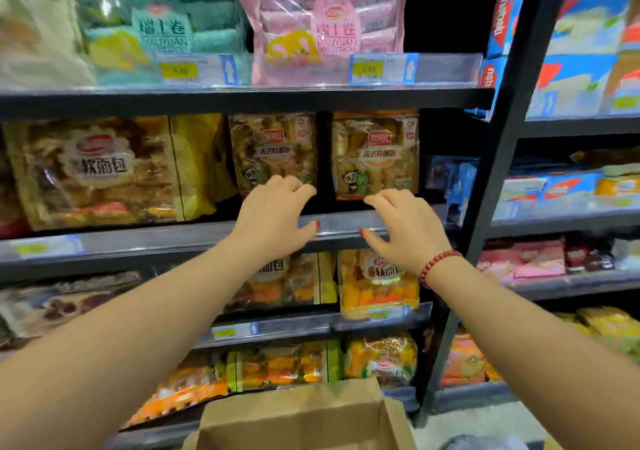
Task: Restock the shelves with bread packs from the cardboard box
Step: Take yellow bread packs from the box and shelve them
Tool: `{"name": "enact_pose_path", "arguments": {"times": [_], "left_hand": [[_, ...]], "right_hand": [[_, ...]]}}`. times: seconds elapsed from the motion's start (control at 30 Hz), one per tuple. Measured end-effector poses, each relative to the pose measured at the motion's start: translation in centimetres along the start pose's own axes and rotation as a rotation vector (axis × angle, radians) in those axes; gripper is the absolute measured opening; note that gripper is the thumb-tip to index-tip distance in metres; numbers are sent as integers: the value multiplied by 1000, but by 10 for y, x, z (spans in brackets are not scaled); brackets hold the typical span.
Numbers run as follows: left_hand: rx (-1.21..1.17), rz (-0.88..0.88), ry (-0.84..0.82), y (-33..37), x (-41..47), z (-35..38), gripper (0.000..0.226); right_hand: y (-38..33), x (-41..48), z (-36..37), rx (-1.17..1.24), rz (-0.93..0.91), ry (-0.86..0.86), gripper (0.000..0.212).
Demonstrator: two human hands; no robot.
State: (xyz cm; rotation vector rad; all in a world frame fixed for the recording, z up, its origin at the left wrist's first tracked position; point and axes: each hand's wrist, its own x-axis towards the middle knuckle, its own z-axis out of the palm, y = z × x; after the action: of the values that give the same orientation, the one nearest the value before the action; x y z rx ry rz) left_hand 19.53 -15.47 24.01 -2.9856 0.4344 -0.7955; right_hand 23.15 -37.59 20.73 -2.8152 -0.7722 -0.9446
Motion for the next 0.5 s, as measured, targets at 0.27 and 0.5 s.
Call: {"name": "enact_pose_path", "arguments": {"times": [0.27, 0.5], "left_hand": [[-10, -120, -121, -15, -111, 17, 51], [31, -243, -238, -39, -158, 53, 53]], "right_hand": [[-71, -55, 13, 141, 29, -92, 46], [-99, -75, 48, 182, 104, -222, 49]]}}
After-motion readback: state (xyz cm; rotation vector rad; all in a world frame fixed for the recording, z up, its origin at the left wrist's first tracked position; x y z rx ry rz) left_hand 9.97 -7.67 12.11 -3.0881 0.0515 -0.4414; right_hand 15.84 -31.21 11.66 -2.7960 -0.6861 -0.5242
